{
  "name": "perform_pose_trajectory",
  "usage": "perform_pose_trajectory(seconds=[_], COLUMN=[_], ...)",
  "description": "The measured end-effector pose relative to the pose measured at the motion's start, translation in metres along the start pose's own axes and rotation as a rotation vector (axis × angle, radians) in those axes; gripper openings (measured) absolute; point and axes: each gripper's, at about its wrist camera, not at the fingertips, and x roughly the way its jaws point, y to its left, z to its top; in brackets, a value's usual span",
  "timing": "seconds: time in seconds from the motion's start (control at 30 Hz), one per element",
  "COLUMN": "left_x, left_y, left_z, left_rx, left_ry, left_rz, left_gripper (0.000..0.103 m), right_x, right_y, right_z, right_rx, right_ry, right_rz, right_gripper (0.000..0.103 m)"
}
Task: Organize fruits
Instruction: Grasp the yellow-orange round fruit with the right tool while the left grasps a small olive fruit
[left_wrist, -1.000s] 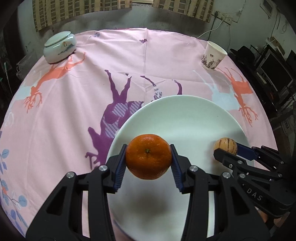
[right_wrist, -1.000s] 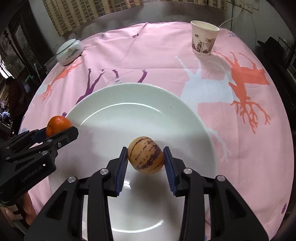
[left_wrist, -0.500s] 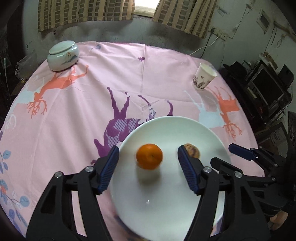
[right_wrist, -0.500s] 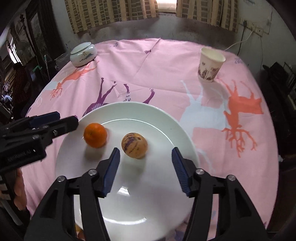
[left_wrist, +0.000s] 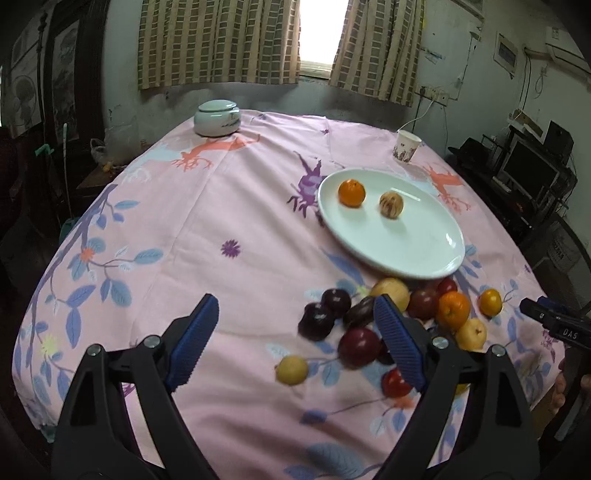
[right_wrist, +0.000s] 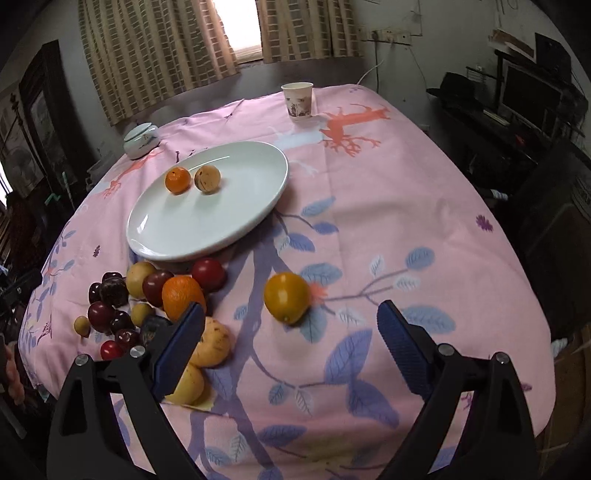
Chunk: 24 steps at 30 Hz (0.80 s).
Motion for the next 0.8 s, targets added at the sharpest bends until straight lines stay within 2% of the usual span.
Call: perform_pose_trajectory(seconds=[0.1, 0.2, 0.27, 0.3, 0.43, 0.5, 0.53, 0.6, 0.7, 0.8], left_x=[-0.015, -0.02, -0.019, -0.018, -0.016, -0.011, -0.008, 0.001, 0.019, 0.037], left_y=[0.006, 0.017, 0.022, 0.024, 0.026, 0.027, 0.026, 0.025, 0.018, 0.005], left_z=[-0.012, -0.017, -0.023, -0.025, -0.033, -0.036, -0.039, -0.042, -0.049, -0.054], left_rx=[0.025, 0.009, -0.002, 0.0, 0.012, 0.015, 0.017, 0.024, 0.036, 0.052], left_ry=[-0.028, -0.033, -0.014, -0.003, 0.02, 0.039, 0.05, 0.076, 0.116, 0.134], left_rz=[0.048, 0.059, 0.061, 0.062, 0.072, 0.08, 0.08, 0.071, 0.05, 0.042], left_gripper=[0.088, 0.088, 0.088, 0.088, 0.088, 0.088, 0.088, 0.088, 0.088, 0.088], right_x=[0.007, 0.016, 0.034, 0.046, 0.08, 0.077, 0.07, 0.048, 0.016, 0.004], right_y=[0.008, 0.015, 0.015, 0.014, 0.006, 0.009, 0.011, 0.02, 0.032, 0.037], right_z=[-0.004, -0.001, 0.003, 0.006, 0.01, 0.011, 0.011, 0.009, 0.003, -0.004], right_rx=[-0.041, -0.09, -0.111, -0.111, -0.075, -0.072, -0.066, -0.072, -0.095, -0.102], right_ry=[0.031, 0.005, 0.03, 0.069, 0.152, 0.148, 0.141, 0.097, 0.038, 0.044], right_rz=[-0.004, -0.028, -0.063, -0.062, -0.01, -0.004, 0.031, 0.075, 0.097, 0.113], right_gripper=[0.094, 0.093, 0.072, 0.057, 0.038, 0.038, 0.038, 0.038, 0.038, 0.038])
